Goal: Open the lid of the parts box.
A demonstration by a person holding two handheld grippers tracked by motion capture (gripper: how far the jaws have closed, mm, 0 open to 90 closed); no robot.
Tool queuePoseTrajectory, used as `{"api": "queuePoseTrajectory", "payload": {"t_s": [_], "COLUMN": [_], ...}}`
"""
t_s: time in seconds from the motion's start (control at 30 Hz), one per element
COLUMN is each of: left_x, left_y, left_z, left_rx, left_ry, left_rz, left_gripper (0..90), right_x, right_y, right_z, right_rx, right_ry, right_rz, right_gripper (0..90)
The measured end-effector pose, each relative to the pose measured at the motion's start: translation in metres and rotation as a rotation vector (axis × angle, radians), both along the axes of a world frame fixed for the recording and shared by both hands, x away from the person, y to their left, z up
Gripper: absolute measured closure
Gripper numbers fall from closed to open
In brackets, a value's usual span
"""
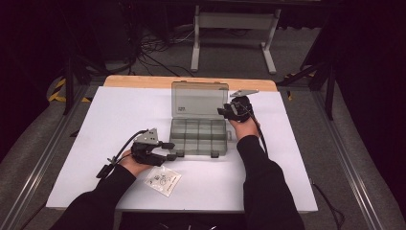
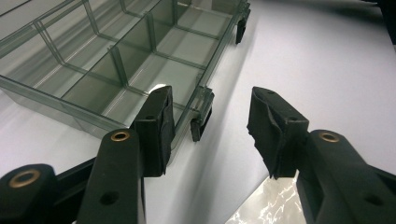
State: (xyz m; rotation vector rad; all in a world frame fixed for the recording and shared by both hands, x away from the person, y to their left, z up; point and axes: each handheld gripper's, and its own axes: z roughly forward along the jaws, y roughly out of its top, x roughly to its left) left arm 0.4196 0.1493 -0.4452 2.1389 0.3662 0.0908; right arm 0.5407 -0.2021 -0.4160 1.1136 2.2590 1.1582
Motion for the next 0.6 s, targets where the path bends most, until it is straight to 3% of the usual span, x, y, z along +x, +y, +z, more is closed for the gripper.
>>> {"api": "queuePoseTrajectory", "payload": {"t_s": [0.6], "left_x": [0.0], "left_y": [0.0], "left_z": [0.001], "left_rx": [0.003], "left_ry": [0.005], "left_rz": [-0.004], "left_gripper": [50.7], "right_x": [0.005], "right_y": [0.001], "right_z": [-0.012], "right_rx": [-0.02], "right_ry": [0.048], "right_rz": [-0.015], "right_gripper": [51.5]}}
